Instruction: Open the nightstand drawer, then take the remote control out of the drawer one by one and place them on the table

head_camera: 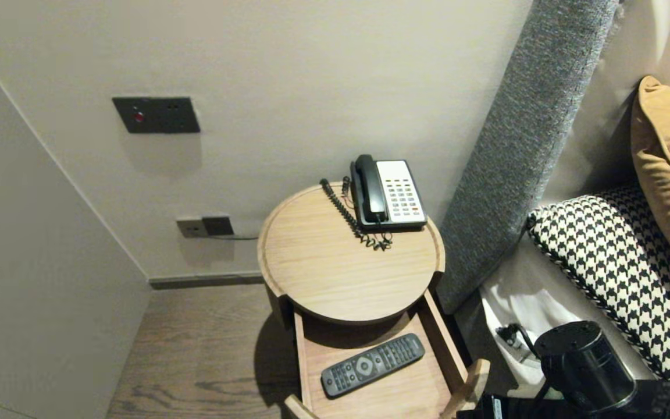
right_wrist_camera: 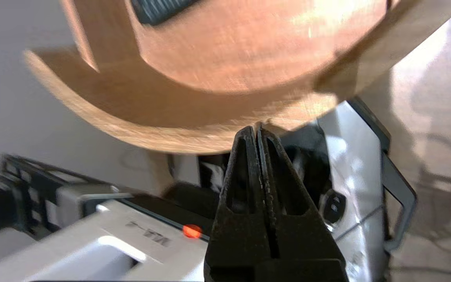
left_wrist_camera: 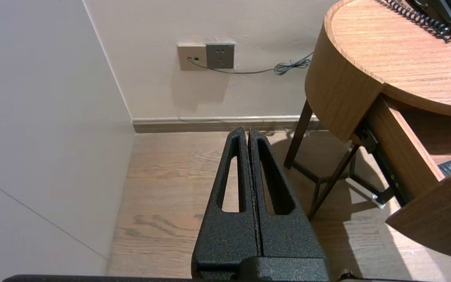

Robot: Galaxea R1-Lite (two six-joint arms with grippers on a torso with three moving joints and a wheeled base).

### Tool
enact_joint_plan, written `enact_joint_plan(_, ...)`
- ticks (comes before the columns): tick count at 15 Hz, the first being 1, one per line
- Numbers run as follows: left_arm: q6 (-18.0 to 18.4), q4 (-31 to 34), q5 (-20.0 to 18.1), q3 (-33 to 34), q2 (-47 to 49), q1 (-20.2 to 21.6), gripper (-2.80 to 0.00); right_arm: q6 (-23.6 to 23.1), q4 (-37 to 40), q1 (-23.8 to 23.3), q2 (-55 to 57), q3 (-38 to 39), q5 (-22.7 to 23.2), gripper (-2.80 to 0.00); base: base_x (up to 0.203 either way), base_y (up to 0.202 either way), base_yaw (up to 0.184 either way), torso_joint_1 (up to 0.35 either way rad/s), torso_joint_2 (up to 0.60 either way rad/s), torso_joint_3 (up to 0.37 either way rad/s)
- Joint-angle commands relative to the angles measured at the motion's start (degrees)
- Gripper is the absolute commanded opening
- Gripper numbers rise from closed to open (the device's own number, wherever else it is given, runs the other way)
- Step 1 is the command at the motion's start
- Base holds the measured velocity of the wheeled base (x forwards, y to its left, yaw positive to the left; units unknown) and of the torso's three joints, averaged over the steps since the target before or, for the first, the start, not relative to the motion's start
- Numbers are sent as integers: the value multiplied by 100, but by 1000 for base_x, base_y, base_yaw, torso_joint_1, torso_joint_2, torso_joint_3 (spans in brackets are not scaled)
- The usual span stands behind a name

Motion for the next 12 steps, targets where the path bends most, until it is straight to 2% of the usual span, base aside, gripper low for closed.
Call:
enact_joint_plan(1, -3, 0, 3, 0, 7, -4, -280, 140, 39, -55, -593, -122, -79, -280, 0, 0, 0, 0, 0, 0)
enact_joint_plan(3, -3, -2, 6, 0, 3, 5, -280, 166, 663, -169, -995, -472, -290, -280, 0, 0, 0, 0, 0, 0)
enact_joint_plan(5, -5, -1, 4, 0, 7, 5, -280, 152, 2207, -251, -1331, -1418, -397, -280, 0, 0, 0, 0, 0, 0)
enact_joint_plan(7, -8, -2, 1, 0, 7, 5, -280, -41, 3409, -374, -1572, -2431, -438, -280, 0, 0, 0, 0, 0, 0)
enact_joint_plan(10, -12, -7, 6, 0, 7, 5, -280, -719, 5244, -638, -1703, -3836, -455, -280, 0, 0, 0, 0, 0, 0)
enact_joint_plan(12, -3, -1, 6, 0, 2, 3, -280, -1342, 5590, -694, -1701, -4109, -467, -280, 0, 0, 0, 0, 0, 0)
